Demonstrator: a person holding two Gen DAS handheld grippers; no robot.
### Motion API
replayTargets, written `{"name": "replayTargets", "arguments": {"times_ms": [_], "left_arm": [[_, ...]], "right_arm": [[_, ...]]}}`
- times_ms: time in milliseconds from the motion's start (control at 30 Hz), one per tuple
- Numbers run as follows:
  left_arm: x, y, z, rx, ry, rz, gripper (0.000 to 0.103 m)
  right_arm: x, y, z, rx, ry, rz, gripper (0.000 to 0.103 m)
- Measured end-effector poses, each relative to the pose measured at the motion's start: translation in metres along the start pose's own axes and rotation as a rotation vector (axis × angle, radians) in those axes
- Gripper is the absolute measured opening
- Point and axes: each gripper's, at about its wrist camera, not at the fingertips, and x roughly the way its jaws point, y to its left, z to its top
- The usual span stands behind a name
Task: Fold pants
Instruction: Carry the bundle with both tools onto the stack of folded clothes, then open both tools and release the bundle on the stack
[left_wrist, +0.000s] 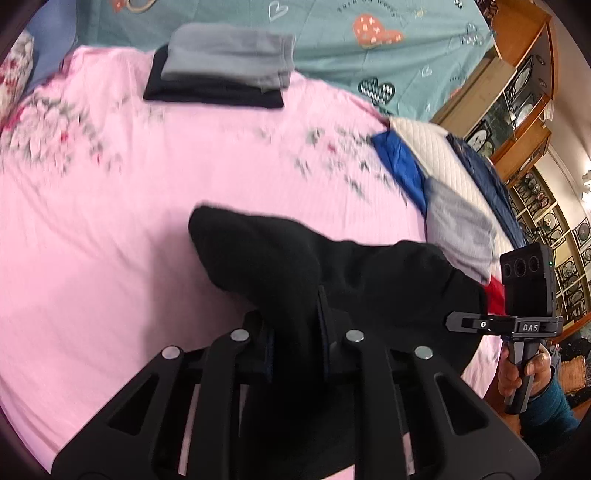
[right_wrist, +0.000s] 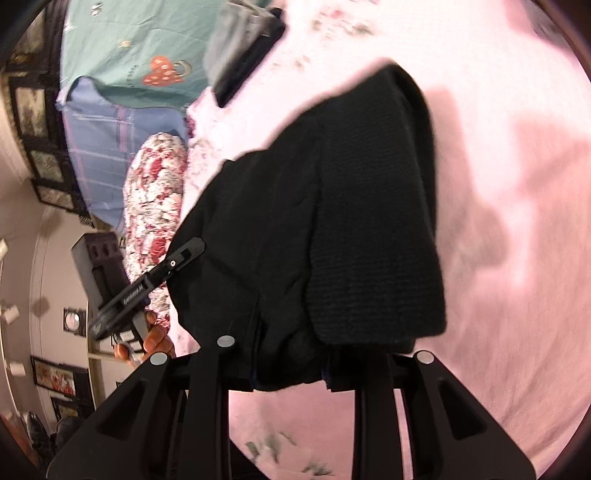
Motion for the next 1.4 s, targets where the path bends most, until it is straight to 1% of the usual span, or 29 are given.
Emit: {"name": "replayTargets", "arguments": {"times_ms": [67, 167, 233, 267, 300, 333, 367, 433, 467, 533, 567, 600, 667, 700, 733, 767, 800, 833, 867, 900, 933, 1000, 1033, 1067, 1167, 1200, 1333, 1367, 1400], "left_arm": [[-0.009, 0.001, 0.035, 0.020, -0.038, 0.023, 0.015], [-0.036, -0.001, 0.118, 0.083, -0.134, 0.092, 0.014], [-0.055, -0.003, 0.168, 0.120, -0.219, 0.153, 0.014], [-0.068, -0.006, 0.200, 0.153, -0.289, 0.194, 0.014], [-0.075, -0.008, 0.218, 0.175, -0.332, 0.228, 0.014], [-0.081, -0.008, 0.244, 0.206, -0.388, 0.279, 0.014], [-0.081, -0.006, 0.261, 0.218, -0.412, 0.306, 0.014], [-0.067, 0.011, 0.302, 0.240, -0.422, 0.375, 0.015], [-0.046, 0.028, 0.323, 0.232, -0.403, 0.408, 0.016], [-0.006, 0.060, 0.342, 0.195, -0.349, 0.433, 0.020], [0.021, 0.078, 0.347, 0.160, -0.312, 0.445, 0.020], [0.060, 0.102, 0.347, 0.127, -0.246, 0.472, 0.021], [0.127, 0.134, 0.336, 0.080, -0.110, 0.542, 0.023], [0.143, 0.141, 0.327, 0.080, -0.101, 0.562, 0.028], [0.146, 0.141, 0.322, 0.086, -0.130, 0.576, 0.030], [0.145, 0.138, 0.316, 0.098, -0.171, 0.597, 0.033], [0.140, 0.139, 0.314, 0.091, -0.183, 0.600, 0.045], [0.131, 0.143, 0.314, 0.064, -0.180, 0.587, 0.069], [0.115, 0.148, 0.314, 0.030, -0.179, 0.566, 0.083], [0.100, 0.149, 0.312, 0.011, -0.199, 0.562, 0.094], [0.078, 0.148, 0.308, 0.002, -0.236, 0.584, 0.094], [0.045, 0.145, 0.304, -0.033, -0.263, 0.596, 0.094], [0.028, 0.142, 0.297, -0.061, -0.267, 0.596, 0.094], [0.011, 0.137, 0.287, -0.083, -0.275, 0.593, 0.095], [-0.029, 0.101, 0.243, -0.054, -0.328, 0.595, 0.100], [-0.041, 0.080, 0.216, -0.022, -0.351, 0.590, 0.101], [-0.058, 0.016, 0.131, 0.079, -0.407, 0.624, 0.101], [-0.058, 0.006, 0.114, 0.098, -0.414, 0.613, 0.101], [-0.055, -0.006, 0.092, 0.116, -0.423, 0.612, 0.101]], "right_arm": [[-0.006, 0.018, 0.018, -0.056, -0.018, 0.015, 0.024], [-0.014, 0.048, 0.056, -0.150, -0.049, 0.013, 0.024], [-0.017, 0.075, 0.092, -0.228, -0.072, 0.002, 0.024], [-0.017, 0.089, 0.113, -0.266, -0.082, -0.002, 0.024], [-0.017, 0.104, 0.133, -0.310, -0.093, -0.004, 0.024], [-0.016, 0.127, 0.162, -0.371, -0.116, -0.011, 0.024], [-0.016, 0.147, 0.189, -0.416, -0.142, -0.015, 0.024], [-0.015, 0.189, 0.240, -0.522, -0.218, -0.021, 0.024], [-0.014, 0.202, 0.258, -0.556, -0.253, -0.018, 0.024], [0.000, 0.223, 0.307, -0.593, -0.293, 0.001, 0.024], [0.012, 0.227, 0.330, -0.600, -0.323, -0.015, 0.024], [0.024, 0.226, 0.346, -0.603, -0.339, -0.035, 0.024], [0.068, 0.200, 0.388, -0.515, -0.326, -0.062, 0.025], [0.095, 0.180, 0.403, -0.461, -0.303, -0.087, 0.025], [0.121, 0.160, 0.416, -0.408, -0.273, -0.131, 0.025], [0.146, 0.139, 0.424, -0.350, -0.230, -0.183, 0.027], [0.172, 0.116, 0.431, -0.291, -0.195, -0.256, 0.029], [0.186, 0.100, 0.432, -0.262, -0.200, -0.279, 0.031], [0.188, 0.095, 0.431, -0.256, -0.228, -0.250, 0.035], [0.187, 0.095, 0.428, -0.272, -0.250, -0.232, 0.037], [0.187, 0.098, 0.426, -0.288, -0.246, -0.238, 0.040], [0.180, 0.105, 0.426, -0.300, -0.200, -0.260, 0.044], [0.173, 0.107, 0.425, -0.283, -0.192, -0.276, 0.051], [0.165, 0.109, 0.422, -0.268, -0.198, -0.302, 0.062], [0.113, 0.137, 0.400, -0.294, -0.282, -0.401, 0.067], [0.102, 0.144, 0.391, -0.322, -0.305, -0.419, 0.068], [0.061, 0.186, 0.311, -0.518, -0.378, -0.490, 0.096], [0.058, 0.190, 0.290, -0.569, -0.396, -0.506, 0.096], [0.055, 0.193, 0.255, -0.640, -0.432, -0.526, 0.096]]}}
